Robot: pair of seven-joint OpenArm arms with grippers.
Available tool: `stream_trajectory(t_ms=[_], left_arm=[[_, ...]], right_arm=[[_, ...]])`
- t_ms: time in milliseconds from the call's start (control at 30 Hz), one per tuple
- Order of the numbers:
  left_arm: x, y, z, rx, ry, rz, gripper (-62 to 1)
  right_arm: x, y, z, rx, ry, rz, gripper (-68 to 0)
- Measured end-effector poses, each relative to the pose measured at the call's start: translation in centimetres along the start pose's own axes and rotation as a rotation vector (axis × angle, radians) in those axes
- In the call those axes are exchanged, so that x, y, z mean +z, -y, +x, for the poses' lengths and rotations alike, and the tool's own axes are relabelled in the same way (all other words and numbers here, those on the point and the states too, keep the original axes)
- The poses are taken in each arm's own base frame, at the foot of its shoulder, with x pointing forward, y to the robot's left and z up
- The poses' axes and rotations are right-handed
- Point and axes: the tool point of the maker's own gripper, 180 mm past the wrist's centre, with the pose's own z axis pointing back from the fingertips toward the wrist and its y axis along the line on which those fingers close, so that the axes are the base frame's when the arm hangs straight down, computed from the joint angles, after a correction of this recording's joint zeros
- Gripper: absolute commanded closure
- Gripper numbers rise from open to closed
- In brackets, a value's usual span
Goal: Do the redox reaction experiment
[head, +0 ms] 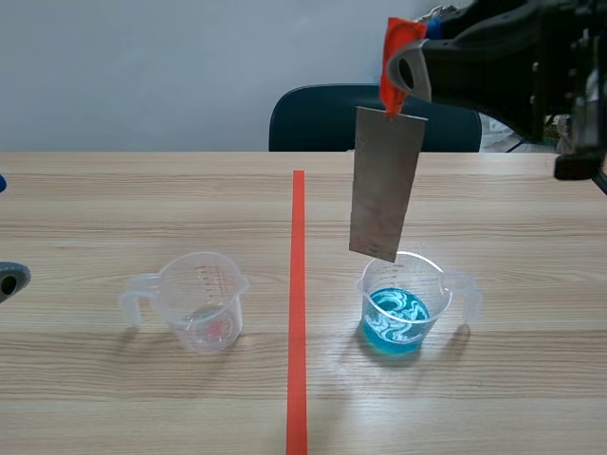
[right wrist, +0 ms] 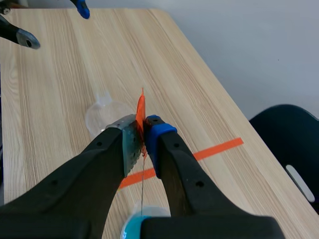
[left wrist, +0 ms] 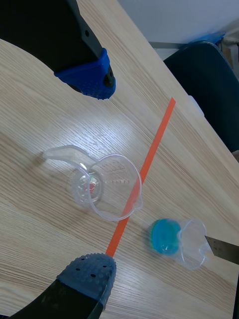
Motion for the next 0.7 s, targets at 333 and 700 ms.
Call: stream_trajectory(t_ms=[333, 700], left_arm=[[0.0, 0.0, 0.0, 0.0, 0.0, 0.0, -62.3], [0.0, 0.0, 0.0, 0.0, 0.0, 0.0, -62.3]], right_arm=[[2.5, 0.1, -1.2, -0.02, -0.029, -0.022, -0.8], [3.6, 1.0, -1.4, -0.002, -0.039, -0.048, -0.8]])
